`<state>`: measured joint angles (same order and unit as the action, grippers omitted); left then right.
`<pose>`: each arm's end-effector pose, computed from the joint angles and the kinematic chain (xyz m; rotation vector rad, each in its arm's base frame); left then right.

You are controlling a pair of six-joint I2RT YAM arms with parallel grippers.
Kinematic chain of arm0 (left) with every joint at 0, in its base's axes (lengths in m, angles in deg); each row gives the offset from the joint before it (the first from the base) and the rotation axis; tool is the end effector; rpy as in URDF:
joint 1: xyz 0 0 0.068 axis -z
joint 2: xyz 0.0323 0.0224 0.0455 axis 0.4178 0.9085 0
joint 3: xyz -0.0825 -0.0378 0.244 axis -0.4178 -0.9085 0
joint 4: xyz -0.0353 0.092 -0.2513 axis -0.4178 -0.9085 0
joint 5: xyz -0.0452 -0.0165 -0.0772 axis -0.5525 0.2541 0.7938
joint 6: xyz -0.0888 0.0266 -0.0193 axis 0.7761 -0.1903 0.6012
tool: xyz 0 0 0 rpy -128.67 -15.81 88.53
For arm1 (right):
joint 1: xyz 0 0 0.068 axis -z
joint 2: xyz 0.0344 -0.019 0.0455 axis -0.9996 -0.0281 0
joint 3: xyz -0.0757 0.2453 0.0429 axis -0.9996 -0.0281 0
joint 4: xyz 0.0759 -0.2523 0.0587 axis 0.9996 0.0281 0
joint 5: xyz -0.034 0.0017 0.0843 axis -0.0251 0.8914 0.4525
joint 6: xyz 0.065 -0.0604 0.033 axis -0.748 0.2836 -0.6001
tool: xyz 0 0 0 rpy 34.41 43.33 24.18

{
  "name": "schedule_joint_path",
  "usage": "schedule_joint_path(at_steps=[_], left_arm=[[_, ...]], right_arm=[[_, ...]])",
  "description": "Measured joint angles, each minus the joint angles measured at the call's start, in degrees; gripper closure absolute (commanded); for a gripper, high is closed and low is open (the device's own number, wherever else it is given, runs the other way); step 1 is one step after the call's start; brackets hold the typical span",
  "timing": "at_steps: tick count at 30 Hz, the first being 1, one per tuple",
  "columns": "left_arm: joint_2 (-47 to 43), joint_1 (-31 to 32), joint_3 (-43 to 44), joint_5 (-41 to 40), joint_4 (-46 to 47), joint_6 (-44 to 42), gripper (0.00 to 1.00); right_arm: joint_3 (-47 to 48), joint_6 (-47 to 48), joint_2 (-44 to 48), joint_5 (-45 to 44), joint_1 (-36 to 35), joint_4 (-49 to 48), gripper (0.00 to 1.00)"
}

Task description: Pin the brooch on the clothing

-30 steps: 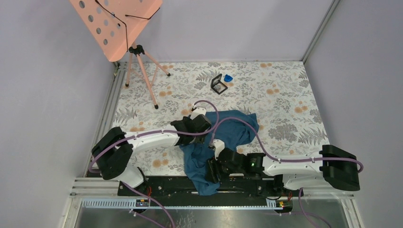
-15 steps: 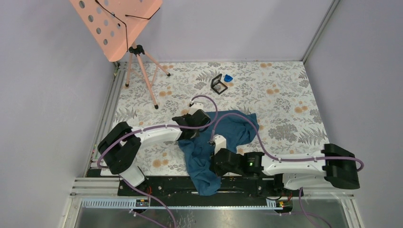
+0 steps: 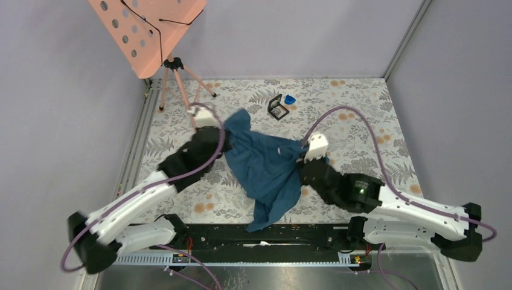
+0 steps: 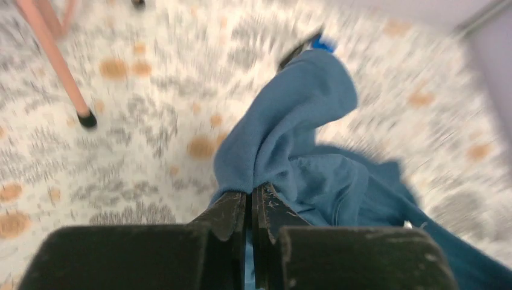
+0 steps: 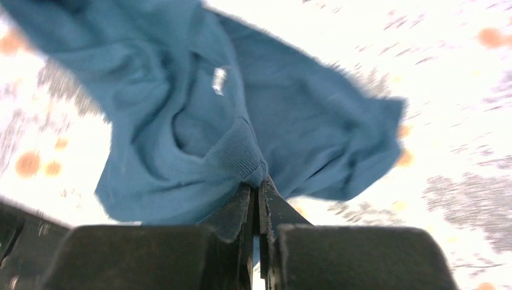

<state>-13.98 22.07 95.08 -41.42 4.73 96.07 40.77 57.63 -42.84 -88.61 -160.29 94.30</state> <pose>0.2339 -0.1812 0.2811 -0.0971 1.9974 -0.3001 0.1279 0.2106 0.2865 -0.3551 1.9843 0.3516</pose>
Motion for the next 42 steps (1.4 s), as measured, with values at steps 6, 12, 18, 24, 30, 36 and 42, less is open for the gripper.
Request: schedule_joint_path(at_steps=[6, 12, 18, 24, 30, 36, 42], left_arm=[[-16.7, -2.56, 6.03, 0.0, 2.8, -5.14, 1.0], [-22.08, -2.56, 15.58, 4.46, 6.58, -13.49, 1.0], [-24.02, -2.54, 25.49, 14.56, 9.88, -22.51, 1.0], [-23.15, -2.54, 33.27, 23.41, 9.44, -24.7, 1.0], [-23.15, -2.54, 36.0, 27.41, 7.54, -24.37, 1.0], [-21.4, -2.54, 43.89, 32.17, 2.27, -24.0, 1.0], [-20.96, -2.54, 46.14, 37.64, 0.26, -22.36, 1.0]], right_arm=[[14.95, 17.29, 1.95, -3.85, 8.31, 0.37, 1.0], [37.2, 31.98, 0.66, -1.6, 8.33, -0.55, 1.0], [50.71, 39.43, 2.4, 9.18, 8.37, 0.28, 1.0], [62.36, 44.57, 0.76, 19.54, 8.39, 4.28, 1.0], [65.33, 47.21, -0.55, 26.8, 8.44, 7.65, 1.0], [71.01, 48.54, -1.95, 35.78, 8.44, 10.19, 1.0], [74.66, 49.18, -1.49, 43.82, 8.44, 10.88, 1.0]])
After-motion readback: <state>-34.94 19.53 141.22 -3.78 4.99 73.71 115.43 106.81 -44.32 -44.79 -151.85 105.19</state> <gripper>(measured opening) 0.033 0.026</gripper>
